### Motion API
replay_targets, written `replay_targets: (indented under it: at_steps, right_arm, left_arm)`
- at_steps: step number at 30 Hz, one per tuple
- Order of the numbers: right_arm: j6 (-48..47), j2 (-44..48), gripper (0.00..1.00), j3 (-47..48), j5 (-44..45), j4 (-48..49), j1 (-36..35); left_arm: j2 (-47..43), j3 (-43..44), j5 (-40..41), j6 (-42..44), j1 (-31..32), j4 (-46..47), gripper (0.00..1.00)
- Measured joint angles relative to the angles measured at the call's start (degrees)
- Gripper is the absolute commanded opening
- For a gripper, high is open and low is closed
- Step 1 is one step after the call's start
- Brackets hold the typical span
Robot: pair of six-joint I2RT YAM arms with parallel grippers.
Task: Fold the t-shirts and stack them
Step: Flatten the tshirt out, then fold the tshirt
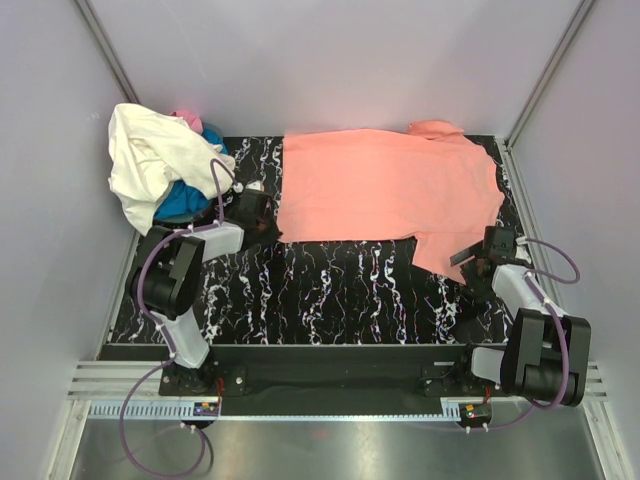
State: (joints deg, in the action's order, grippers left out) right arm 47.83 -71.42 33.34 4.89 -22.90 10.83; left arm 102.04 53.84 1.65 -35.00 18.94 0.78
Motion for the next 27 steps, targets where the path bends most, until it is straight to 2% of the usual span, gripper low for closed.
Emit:
replay_targets:
  at_steps: [2,5,6,8,12,13,14,21,27]
  right_arm:
    - [0.5,0.0,0.84,-0.3,-0.8,1.1,0.1]
    - [1.0,-1.7,0.72,-0.1,-2.0,3.5,0.0]
    - [1.0,-2.4,0.58,0.0,-2.6,4.3,0.1]
    - [1.0,-5.0,0.49,0.5,-4.1,6.9,0.1]
    - [1.5,-7.4,0.22,0.7,-6.3,10.1,0.1]
    - [1.4,-7.5,0.08,0.5,-6.5,10.1,0.1]
    - [1.2,-7.5,0.01,0.3,-6.7,10.1,0.1]
    - [1.0,-3.6,0.0,-0.8,-8.9,8.9,0.1]
    - [0.0,11.7,0.0,0.0,-8.9,0.8,0.1]
  left_arm:
    - [0.0,-0.1,0.0,0.0,-0.2,0.0,0.0]
    - [-0.4,-0.6,-0.2,0.0,-0.5,0.2,0.0]
    - [-0.5,-0.8,-0.2,0.0,-0.7,0.2,0.0]
    - [-0.8,-1.2,-0.3,0.0,-1.1,0.3,0.0]
    - [-1.2,-2.0,-0.6,0.0,-1.9,0.6,0.0]
    - [-1.4,-2.1,-0.6,0.0,-2.0,0.7,0.0]
    - [-1.5,-2.3,-0.6,0.0,-2.1,0.7,0.0]
    - [-3.2,-3.0,-0.9,0.0,-2.4,-0.2,0.0]
    - [-12.1,-7.8,-1.9,0.1,-2.4,-1.6,0.0]
